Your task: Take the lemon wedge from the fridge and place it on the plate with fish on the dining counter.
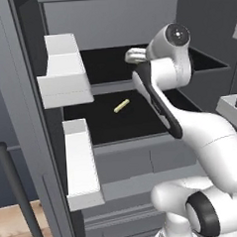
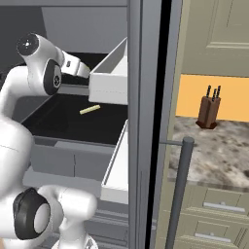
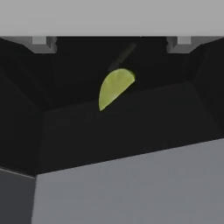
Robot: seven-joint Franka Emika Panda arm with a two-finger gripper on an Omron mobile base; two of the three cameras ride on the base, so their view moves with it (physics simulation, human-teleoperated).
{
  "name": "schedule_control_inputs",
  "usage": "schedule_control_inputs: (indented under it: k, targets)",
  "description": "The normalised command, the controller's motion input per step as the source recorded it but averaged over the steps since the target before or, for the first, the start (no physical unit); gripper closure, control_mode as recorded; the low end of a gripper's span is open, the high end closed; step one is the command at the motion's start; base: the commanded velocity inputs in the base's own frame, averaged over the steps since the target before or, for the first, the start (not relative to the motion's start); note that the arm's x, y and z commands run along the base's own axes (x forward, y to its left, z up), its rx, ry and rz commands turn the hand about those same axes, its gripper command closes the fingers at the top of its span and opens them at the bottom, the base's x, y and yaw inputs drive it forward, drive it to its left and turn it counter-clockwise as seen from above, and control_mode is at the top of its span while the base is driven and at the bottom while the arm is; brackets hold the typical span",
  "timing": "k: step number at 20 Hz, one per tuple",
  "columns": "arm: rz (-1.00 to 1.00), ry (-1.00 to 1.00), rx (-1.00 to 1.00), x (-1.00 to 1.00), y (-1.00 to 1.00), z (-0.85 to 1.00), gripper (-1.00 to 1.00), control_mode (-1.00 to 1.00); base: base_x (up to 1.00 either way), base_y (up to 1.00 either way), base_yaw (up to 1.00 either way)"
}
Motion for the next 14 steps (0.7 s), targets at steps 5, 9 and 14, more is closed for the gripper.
schedule_control_inputs:
  k: [5, 9, 14]
  targets:
    - [0.00, 0.14, -0.01, 0.62, 0.03, 0.03, -1.00, -1.00, 0.00, 0.00, 0.00]
    - [0.00, 0.00, -0.10, 0.28, 0.00, -0.26, -1.00, -1.00, 0.00, 0.00, 0.00]
    - [0.00, 0.00, -0.07, 0.34, 0.00, -0.27, -1.00, -1.00, 0.00, 0.00, 0.00]
